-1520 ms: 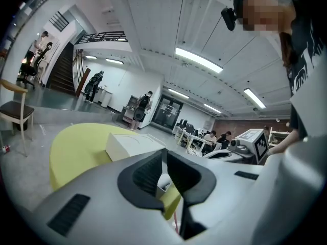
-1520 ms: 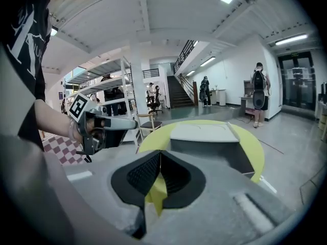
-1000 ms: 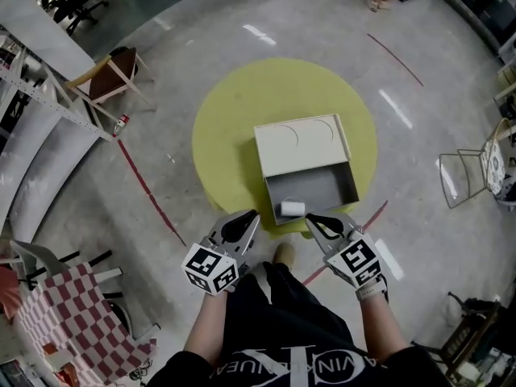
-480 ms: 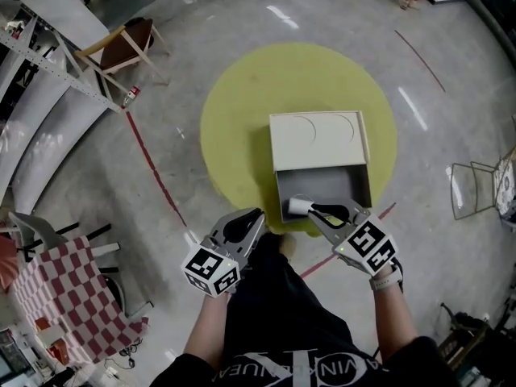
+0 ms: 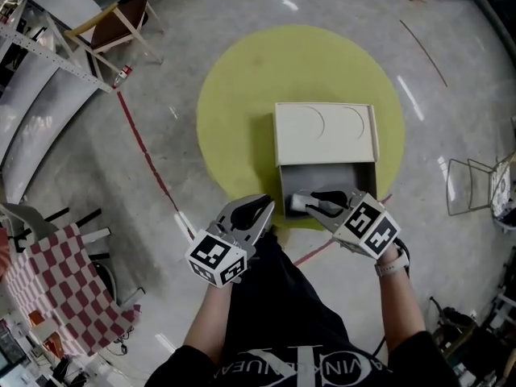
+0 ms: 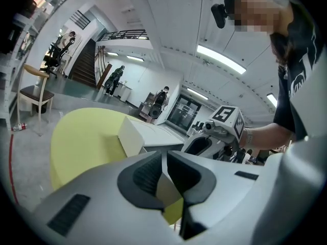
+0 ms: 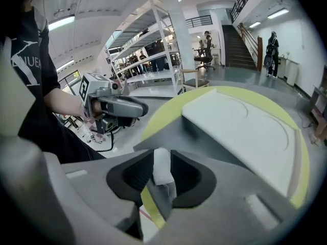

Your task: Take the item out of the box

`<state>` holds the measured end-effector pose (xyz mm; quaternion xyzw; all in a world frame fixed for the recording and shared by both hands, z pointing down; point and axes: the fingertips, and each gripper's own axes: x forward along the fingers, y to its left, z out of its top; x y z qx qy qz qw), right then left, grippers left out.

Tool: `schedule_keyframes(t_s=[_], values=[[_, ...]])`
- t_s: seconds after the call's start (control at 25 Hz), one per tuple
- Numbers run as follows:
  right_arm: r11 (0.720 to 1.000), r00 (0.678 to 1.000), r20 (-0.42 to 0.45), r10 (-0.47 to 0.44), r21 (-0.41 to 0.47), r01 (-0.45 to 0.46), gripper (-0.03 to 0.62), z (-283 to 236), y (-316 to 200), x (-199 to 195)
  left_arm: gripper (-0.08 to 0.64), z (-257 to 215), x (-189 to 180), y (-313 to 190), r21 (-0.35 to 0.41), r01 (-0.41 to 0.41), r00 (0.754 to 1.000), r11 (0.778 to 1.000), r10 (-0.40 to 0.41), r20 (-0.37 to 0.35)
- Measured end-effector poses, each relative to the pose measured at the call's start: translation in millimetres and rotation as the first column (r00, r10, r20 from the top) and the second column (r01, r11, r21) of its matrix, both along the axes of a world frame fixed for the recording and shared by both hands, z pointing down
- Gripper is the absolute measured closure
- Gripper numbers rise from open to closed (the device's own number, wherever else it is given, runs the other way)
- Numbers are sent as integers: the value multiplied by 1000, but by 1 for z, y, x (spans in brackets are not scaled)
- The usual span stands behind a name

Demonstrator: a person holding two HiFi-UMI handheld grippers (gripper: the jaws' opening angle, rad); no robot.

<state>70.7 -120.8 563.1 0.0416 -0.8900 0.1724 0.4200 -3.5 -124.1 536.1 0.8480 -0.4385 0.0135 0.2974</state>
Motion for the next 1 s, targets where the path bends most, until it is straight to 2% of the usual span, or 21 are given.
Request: schedule_keyframes(t_s=[0.24, 0.44, 0.64, 0.84, 1.0], values=[[990, 995, -62, -83, -122, 75, 433, 17, -2, -9, 526, 5, -4, -5, -16, 10, 1000, 1000, -10, -5], [969, 978, -120, -173, -198, 147, 425, 27, 2, -12, 526, 7, -7, -7, -22, 22, 1000, 1000, -22, -13], [946, 941, -201, -272, -236, 223, 423, 38, 6, -14, 526, 11, -14, -7, -32, 45, 999, 998, -46, -22], [925, 911, -247, -329, -277, 259, 423, 44, 11, -16, 526, 12, -18, -6, -37, 59, 998, 998, -60, -27], [919, 889, -279, -363, -264, 293, 423, 49, 13, -18, 527, 12, -21, -6, -38, 72, 997, 997, -73, -35]])
